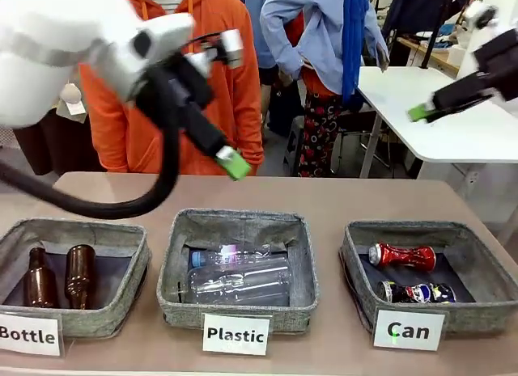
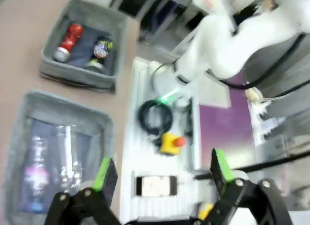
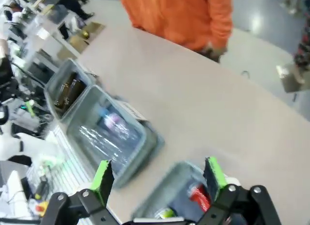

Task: Sort the can waste into the basket.
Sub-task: Pick up the can waste from the table and place it in the right Fabric basket.

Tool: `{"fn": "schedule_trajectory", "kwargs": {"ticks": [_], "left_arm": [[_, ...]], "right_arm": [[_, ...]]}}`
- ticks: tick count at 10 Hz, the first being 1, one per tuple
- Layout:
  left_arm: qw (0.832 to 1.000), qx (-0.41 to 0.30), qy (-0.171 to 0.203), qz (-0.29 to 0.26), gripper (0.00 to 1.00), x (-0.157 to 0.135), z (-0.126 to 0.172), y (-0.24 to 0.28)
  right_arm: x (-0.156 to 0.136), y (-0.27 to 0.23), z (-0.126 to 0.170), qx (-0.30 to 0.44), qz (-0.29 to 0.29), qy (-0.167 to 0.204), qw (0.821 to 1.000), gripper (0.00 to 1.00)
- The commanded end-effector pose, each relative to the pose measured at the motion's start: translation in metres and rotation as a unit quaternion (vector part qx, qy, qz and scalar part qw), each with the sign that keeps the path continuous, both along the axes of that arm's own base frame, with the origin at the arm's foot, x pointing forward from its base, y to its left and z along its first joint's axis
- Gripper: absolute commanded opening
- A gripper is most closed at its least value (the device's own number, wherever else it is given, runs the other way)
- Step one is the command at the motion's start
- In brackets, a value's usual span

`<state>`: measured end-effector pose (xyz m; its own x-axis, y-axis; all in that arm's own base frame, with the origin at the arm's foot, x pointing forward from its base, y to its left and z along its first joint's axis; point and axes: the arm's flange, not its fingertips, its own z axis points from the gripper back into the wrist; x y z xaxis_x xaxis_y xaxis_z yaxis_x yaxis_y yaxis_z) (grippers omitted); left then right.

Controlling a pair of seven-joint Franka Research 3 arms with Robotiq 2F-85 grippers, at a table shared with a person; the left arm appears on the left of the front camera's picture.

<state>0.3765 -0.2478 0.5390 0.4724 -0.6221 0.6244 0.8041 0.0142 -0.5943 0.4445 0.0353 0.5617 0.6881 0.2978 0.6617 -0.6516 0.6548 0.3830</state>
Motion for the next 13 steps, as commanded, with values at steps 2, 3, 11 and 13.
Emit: {"fn": "schedule_trajectory", "kwargs": {"ticks": [2,3,11,13], "left_arm": [[0.961,-0.175,0.165,0.135,1.00,0.011,-0.051,0.080],[0.930,-0.232,0.208,0.193,1.00,0.014,-0.073,0.123],[0.857,-0.263,0.272,0.349,1.00,0.013,-0.151,0.230],[0.857,-0.263,0.272,0.349,1.00,0.013,-0.151,0.230]], "right_arm": [[0.018,0.044,-0.036,0.095,-0.039,0.079,0.992,1.00],[0.014,0.055,-0.055,0.143,-0.043,0.143,0.978,1.00],[-0.025,0.024,-0.082,0.290,0.055,0.355,0.887,1.00],[-0.025,0.024,-0.082,0.290,0.055,0.355,0.887,1.00]]}}
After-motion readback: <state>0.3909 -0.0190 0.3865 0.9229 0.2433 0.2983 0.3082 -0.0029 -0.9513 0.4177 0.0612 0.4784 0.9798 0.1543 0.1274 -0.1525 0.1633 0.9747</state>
